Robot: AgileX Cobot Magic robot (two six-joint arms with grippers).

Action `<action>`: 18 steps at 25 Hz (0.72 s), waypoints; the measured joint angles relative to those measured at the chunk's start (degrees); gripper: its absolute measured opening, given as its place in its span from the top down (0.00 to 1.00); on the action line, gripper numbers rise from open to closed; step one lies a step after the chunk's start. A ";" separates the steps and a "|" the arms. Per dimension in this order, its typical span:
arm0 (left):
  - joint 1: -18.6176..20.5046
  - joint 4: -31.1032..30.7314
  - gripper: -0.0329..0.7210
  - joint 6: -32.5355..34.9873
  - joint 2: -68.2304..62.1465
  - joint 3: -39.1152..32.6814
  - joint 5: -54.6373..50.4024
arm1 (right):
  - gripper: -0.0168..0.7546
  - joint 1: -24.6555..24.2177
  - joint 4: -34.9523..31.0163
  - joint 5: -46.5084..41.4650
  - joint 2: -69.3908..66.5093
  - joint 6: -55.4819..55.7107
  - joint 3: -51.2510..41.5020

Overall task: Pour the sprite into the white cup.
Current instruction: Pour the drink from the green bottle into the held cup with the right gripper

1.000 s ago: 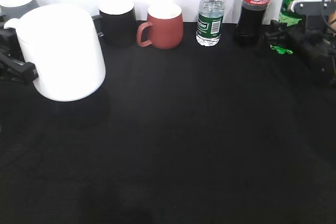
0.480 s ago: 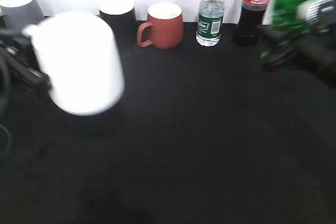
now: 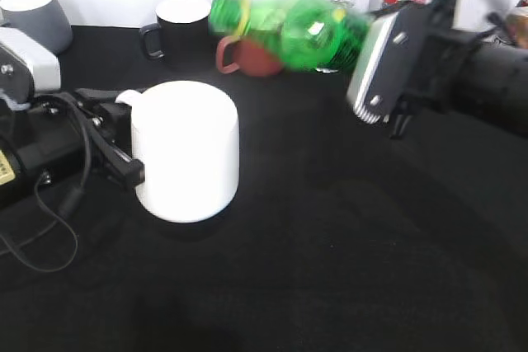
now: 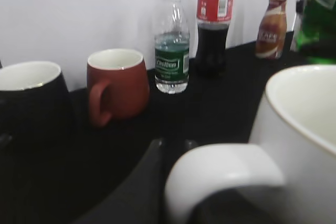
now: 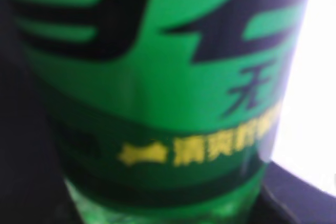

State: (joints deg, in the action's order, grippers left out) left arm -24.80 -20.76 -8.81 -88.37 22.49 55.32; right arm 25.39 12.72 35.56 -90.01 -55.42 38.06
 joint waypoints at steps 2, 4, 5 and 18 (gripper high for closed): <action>0.00 0.06 0.87 0.35 -0.23 0.55 0.12 | 0.44 0.00 0.80 -0.14 -2.22 -2.87 1.87; 0.00 0.06 0.87 0.40 -0.23 0.66 -0.03 | 0.45 0.00 1.40 -0.14 -3.86 -6.11 3.73; 0.00 0.25 0.87 0.45 -0.23 0.71 -1.28 | 0.45 0.00 1.60 0.69 -4.06 -7.99 4.09; 0.00 -0.12 0.87 1.41 -0.23 0.71 -6.12 | 0.47 0.00 4.23 5.22 -4.35 -21.97 4.82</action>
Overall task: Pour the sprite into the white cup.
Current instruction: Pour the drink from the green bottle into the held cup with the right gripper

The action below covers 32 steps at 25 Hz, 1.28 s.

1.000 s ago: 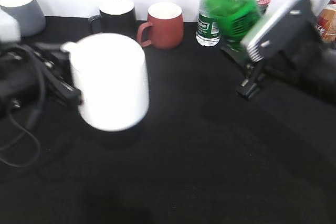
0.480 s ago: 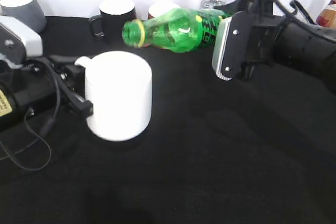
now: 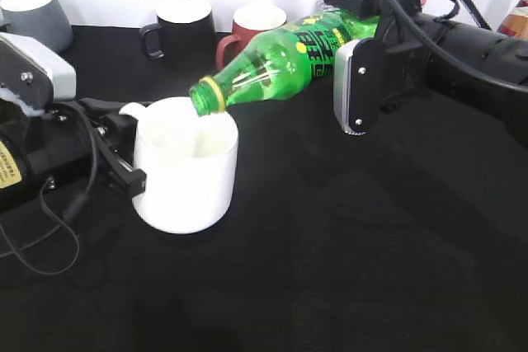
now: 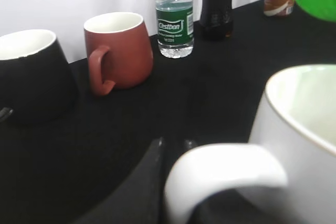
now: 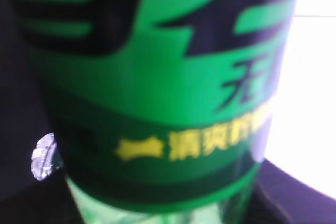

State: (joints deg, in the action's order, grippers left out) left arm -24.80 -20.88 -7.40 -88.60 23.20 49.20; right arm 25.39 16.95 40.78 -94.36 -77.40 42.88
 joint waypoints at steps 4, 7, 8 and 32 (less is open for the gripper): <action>0.00 -0.25 0.87 0.00 0.00 0.00 -0.15 | 0.47 0.00 0.00 0.00 0.00 -0.23 0.11; 0.00 -0.37 0.87 0.01 0.00 0.00 -0.15 | 0.47 0.00 0.00 0.00 0.00 -0.28 0.11; 0.00 -0.50 0.87 0.01 0.00 0.00 -0.10 | 0.47 0.00 0.00 0.00 0.00 -0.32 0.11; 0.00 -1.51 0.87 0.41 -0.01 0.00 0.14 | 0.47 0.00 -0.15 -0.45 0.00 -1.92 0.77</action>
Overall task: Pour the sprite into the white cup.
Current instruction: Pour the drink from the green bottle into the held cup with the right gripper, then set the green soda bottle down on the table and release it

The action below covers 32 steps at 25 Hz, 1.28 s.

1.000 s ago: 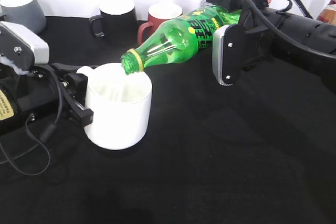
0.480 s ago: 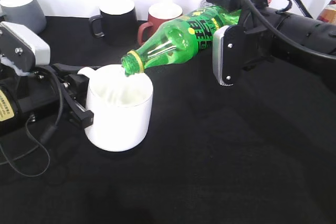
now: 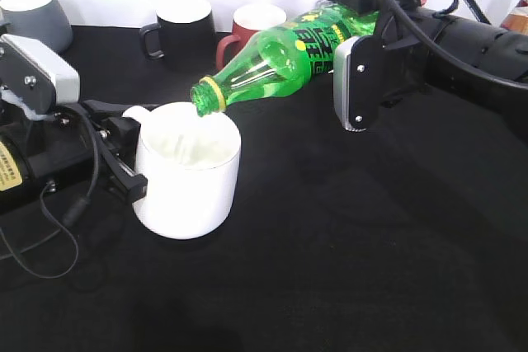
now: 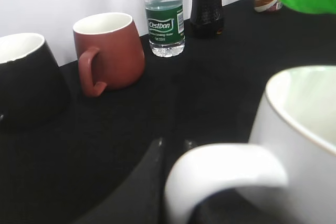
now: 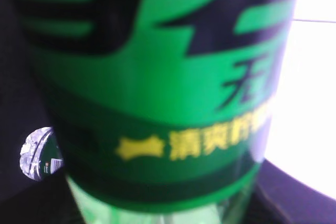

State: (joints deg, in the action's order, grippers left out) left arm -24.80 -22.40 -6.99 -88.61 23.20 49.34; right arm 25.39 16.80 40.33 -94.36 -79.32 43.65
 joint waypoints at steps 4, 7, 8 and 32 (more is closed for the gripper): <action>0.00 -0.07 0.87 0.00 0.00 0.00 0.00 | 0.47 0.00 0.00 0.00 0.00 0.00 0.00; 0.00 -0.18 0.87 0.00 0.00 0.00 -0.10 | 0.47 0.00 -0.10 0.00 0.00 -0.06 0.00; 0.00 -0.18 0.87 0.06 0.00 0.00 -0.10 | 0.47 0.00 -0.10 0.00 0.00 -0.06 0.00; 0.00 6.31 0.87 0.24 -0.05 1.68 4.96 | 0.47 0.00 -3.80 2.41 0.00 57.34 0.07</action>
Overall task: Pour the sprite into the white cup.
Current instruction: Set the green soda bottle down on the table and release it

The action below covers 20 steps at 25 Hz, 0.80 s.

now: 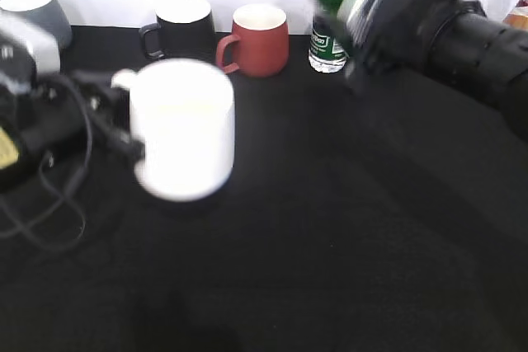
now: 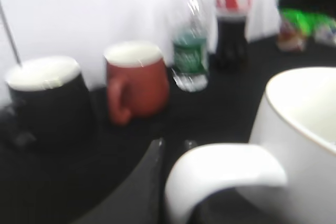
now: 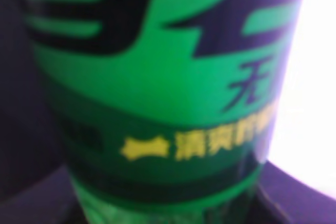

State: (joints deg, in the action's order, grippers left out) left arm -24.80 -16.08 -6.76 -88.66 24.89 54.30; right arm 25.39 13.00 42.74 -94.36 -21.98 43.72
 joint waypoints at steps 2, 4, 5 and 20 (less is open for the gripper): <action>0.00 0.02 0.87 0.00 -0.05 3.10 -0.04 | 0.47 0.00 -5.73 0.19 0.00 10.53 0.00; 0.00 0.93 0.87 0.00 -0.10 6.50 -0.23 | 0.47 0.00 -10.54 0.47 0.00 15.91 0.00; 0.00 2.05 0.87 0.00 -0.10 8.05 -0.27 | 0.48 0.00 -11.85 0.53 0.00 16.85 0.00; 18.00 5.99 0.87 0.05 -5.89 14.58 -2.90 | 0.48 -6.63 -17.78 -2.39 0.00 17.65 0.00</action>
State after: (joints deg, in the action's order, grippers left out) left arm -6.80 -10.09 -6.70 -94.55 39.46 51.40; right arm 18.76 -4.77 40.35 -94.36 -4.33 43.72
